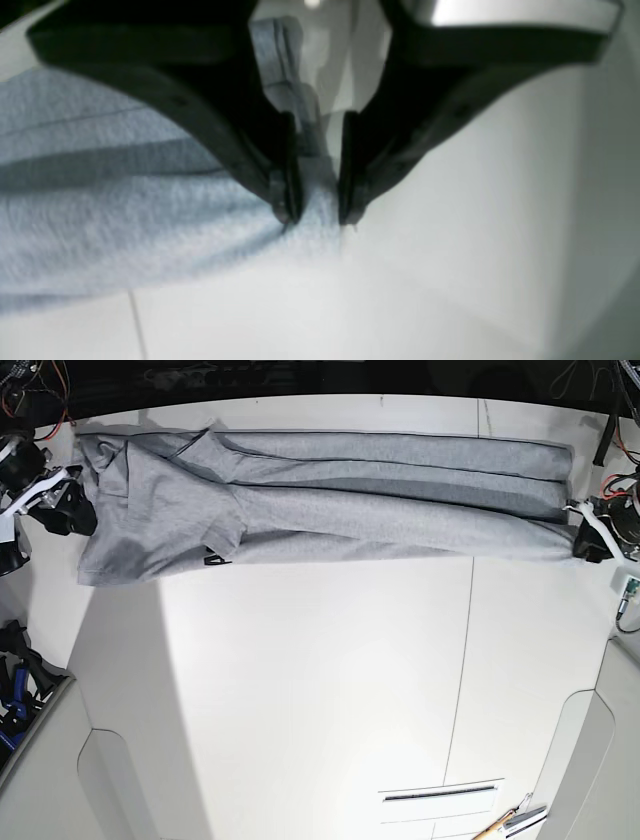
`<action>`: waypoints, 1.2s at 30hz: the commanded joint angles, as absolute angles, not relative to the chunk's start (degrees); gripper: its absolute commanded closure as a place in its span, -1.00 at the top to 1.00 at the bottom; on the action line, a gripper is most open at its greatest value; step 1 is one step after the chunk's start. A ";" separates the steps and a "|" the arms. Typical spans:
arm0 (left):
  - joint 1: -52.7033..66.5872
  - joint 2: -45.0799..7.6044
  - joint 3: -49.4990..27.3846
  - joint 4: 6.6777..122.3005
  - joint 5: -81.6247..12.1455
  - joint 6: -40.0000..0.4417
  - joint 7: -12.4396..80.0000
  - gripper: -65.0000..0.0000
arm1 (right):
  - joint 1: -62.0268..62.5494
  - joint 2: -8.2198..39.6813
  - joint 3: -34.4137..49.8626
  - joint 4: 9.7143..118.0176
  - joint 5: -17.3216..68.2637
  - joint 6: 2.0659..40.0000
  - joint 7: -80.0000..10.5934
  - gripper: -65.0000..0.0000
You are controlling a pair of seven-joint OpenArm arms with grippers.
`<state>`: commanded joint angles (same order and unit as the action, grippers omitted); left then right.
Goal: Fold the T-shirt properly
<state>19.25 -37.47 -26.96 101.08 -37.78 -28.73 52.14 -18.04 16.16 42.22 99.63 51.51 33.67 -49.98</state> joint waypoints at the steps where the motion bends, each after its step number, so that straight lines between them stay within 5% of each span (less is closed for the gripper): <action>1: 19.22 -37.21 -27.83 101.08 -38.70 -29.02 52.95 -0.45 | -17.76 16.16 42.59 99.63 51.51 33.67 -49.98 -0.04; 10: 22.87 -34.81 -28.21 101.08 -43.20 -32.32 57.19 -0.28 | -14.35 16.01 42.78 99.63 53.21 33.69 -50.17 -0.04; 15: 23.83 -34.76 -28.21 101.08 -36.01 -24.32 54.28 -0.28 | -12.36 16.01 42.74 99.66 56.38 33.93 -51.46 -0.07; 17: 23.83 -34.74 -28.21 101.08 -34.39 -21.98 53.10 -0.28 | -12.08 15.99 42.70 99.66 57.52 34.35 -51.46 -0.42; 19: 23.83 -34.76 -28.21 101.08 -34.70 -21.58 52.66 -0.28 | -12.10 15.97 42.24 99.63 58.08 34.72 -51.46 -1.00; 36: 23.83 -33.28 -28.21 101.03 -40.38 -22.81 50.85 -0.15 | -12.12 15.20 21.23 97.27 43.72 34.68 -49.45 -1.00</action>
